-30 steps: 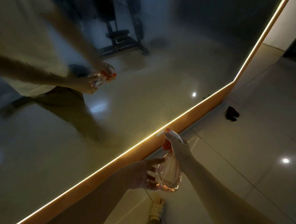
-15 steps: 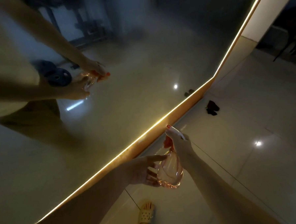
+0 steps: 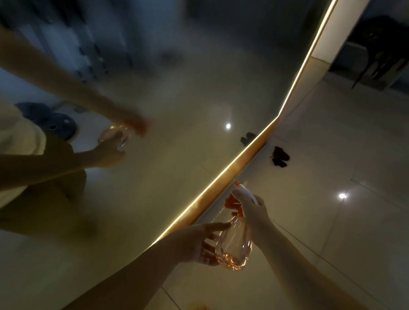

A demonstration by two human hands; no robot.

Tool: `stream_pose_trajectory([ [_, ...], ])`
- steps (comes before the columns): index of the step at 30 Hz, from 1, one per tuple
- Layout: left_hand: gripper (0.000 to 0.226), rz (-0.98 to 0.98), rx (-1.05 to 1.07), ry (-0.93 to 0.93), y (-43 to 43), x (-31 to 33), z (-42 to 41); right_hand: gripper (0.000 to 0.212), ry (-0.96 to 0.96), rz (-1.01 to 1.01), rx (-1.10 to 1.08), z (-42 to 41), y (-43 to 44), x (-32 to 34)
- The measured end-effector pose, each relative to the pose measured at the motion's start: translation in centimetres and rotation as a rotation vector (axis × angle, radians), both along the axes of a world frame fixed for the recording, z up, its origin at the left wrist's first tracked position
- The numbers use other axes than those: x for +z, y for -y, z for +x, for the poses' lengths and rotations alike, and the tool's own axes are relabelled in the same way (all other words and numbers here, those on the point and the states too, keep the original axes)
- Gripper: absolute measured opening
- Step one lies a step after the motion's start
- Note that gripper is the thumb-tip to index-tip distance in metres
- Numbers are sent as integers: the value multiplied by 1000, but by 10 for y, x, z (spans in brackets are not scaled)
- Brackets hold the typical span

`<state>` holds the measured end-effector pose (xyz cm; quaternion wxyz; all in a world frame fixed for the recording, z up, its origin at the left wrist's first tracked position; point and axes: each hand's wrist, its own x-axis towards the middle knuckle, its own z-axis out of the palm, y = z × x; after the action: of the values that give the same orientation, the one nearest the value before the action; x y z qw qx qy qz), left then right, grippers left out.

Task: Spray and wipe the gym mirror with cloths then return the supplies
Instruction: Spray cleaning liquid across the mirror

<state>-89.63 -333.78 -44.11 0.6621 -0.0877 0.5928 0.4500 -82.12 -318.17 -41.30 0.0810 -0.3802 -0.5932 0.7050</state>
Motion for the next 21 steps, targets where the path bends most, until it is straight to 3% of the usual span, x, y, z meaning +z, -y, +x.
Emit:
stream_pose_trajectory([
  [6,86,9,-54,47,-25,-1,-6,36,-31,77,-13,-10,-25,-3],
  [13,89,-45,-16,5,-58,-3,-19,20,2,-62,11,-30,-62,-7],
  [17,75,-39,47,-50,-93,-2,-26,26,-30,-87,18,-44,-98,-8],
  [21,94,-39,73,-108,-128,7,-31,22,-26,-83,71,-54,-134,-8],
])
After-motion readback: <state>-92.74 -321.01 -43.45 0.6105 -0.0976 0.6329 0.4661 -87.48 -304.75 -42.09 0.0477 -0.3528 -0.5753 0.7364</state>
